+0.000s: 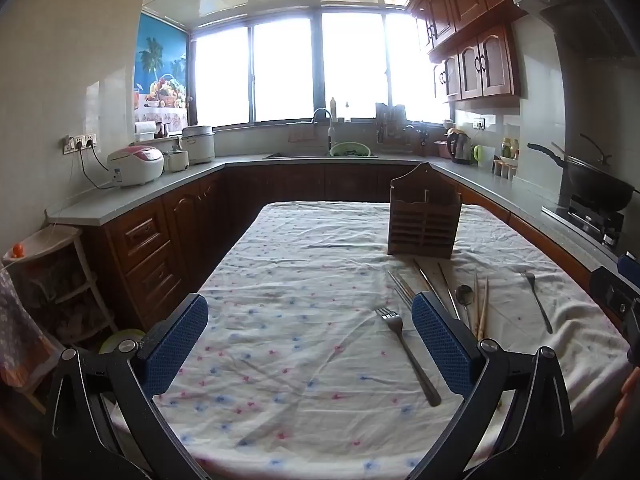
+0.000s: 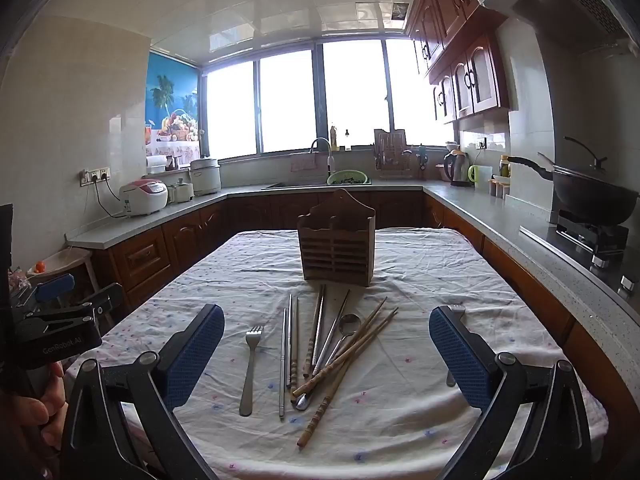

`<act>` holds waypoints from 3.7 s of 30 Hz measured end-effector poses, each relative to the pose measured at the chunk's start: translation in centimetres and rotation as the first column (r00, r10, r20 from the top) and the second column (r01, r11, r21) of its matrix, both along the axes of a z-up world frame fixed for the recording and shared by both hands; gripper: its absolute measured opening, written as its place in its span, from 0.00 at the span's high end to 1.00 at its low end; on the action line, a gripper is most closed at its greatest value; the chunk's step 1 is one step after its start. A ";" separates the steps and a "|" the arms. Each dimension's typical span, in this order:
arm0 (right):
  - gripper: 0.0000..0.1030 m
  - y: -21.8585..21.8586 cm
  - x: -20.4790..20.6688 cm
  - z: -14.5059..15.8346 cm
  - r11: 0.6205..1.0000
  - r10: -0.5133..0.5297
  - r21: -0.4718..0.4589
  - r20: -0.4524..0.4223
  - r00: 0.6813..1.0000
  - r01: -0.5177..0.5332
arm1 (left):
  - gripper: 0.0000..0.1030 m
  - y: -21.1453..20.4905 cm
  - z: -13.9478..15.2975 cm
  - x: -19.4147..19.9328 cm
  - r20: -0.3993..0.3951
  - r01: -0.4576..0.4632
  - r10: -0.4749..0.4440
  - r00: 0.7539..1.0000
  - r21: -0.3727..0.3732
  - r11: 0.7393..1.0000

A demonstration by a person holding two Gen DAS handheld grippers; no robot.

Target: Organize utensils

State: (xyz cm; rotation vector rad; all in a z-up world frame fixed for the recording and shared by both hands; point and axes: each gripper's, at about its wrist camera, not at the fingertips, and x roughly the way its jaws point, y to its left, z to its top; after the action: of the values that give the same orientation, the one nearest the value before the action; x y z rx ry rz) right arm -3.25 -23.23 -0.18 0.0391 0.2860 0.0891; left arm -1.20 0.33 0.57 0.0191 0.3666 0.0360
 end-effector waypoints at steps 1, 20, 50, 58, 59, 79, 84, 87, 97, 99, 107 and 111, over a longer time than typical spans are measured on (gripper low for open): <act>0.00 0.0 0.0 0.0 1.000 0.000 -0.001 -0.004 1.000 0.000 | 0.00 0.0 0.0 0.0 0.000 0.000 0.000 1.000 0.001 1.000; 0.00 -0.3 0.5 -0.2 1.000 0.001 0.004 -0.014 1.000 0.000 | 0.00 -0.4 -0.4 0.9 -0.021 0.018 -0.018 1.000 0.004 1.000; 0.35 -5.8 14.2 -5.6 0.983 -0.016 0.166 -0.361 0.932 0.082 | 0.17 -4.1 -7.0 15.9 -0.447 0.175 -0.242 0.861 -0.186 0.967; 0.52 -7.7 19.1 -7.7 0.965 -0.013 0.226 -0.462 0.887 0.132 | 0.34 -5.6 -9.3 19.2 -0.549 0.199 -0.272 0.790 -0.189 0.962; 0.53 -7.9 19.8 -8.0 0.963 -0.010 0.234 -0.473 0.881 0.136 | 0.35 -5.8 -9.6 19.6 -0.562 0.200 -0.275 0.780 -0.192 0.961; 0.94 -8.6 26.3 -11.5 0.970 -0.039 0.172 -0.593 0.804 0.174 | 0.73 -7.8 -11.4 22.6 -0.596 0.259 -0.296 0.746 -0.149 0.954; 0.95 -8.7 24.8 -9.9 0.957 0.026 0.254 -0.551 0.834 0.138 | 0.97 -6.6 -10.5 22.2 -0.581 0.255 -0.328 0.745 -0.208 0.945; 0.95 -8.3 23.8 -8.3 0.955 0.049 0.274 -0.516 0.855 0.111 | 0.97 -5.8 -9.6 21.7 -0.561 0.255 -0.346 0.752 -0.237 0.938; 0.95 -7.3 20.6 -2.7 0.949 0.094 0.314 -0.388 0.917 0.036 | 0.98 -3.1 -5.2 19.1 -0.447 0.263 -0.370 0.815 -0.283 0.922; 0.95 -7.0 20.0 -1.6 0.950 0.099 0.310 -0.359 0.928 0.019 | 0.98 -2.8 -4.2 18.7 -0.420 0.266 -0.366 0.830 -0.279 0.923; 0.95 -6.7 18.6 1.9 0.957 0.091 0.291 -0.268 0.959 -0.010 | 0.98 -1.7 -0.7 17.8 -0.315 0.279 -0.368 0.875 -0.293 0.915; 0.95 -7.1 17.9 3.5 0.958 0.078 0.285 -0.218 0.973 -0.013 | 0.98 -1.3 0.9 18.0 -0.262 0.281 -0.361 0.895 -0.297 0.913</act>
State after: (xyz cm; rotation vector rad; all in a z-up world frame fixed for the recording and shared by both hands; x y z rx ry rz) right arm 14.68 -30.29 3.27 0.3289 0.5018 0.1716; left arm 16.84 -0.95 1.48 -0.1684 0.6797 -0.3505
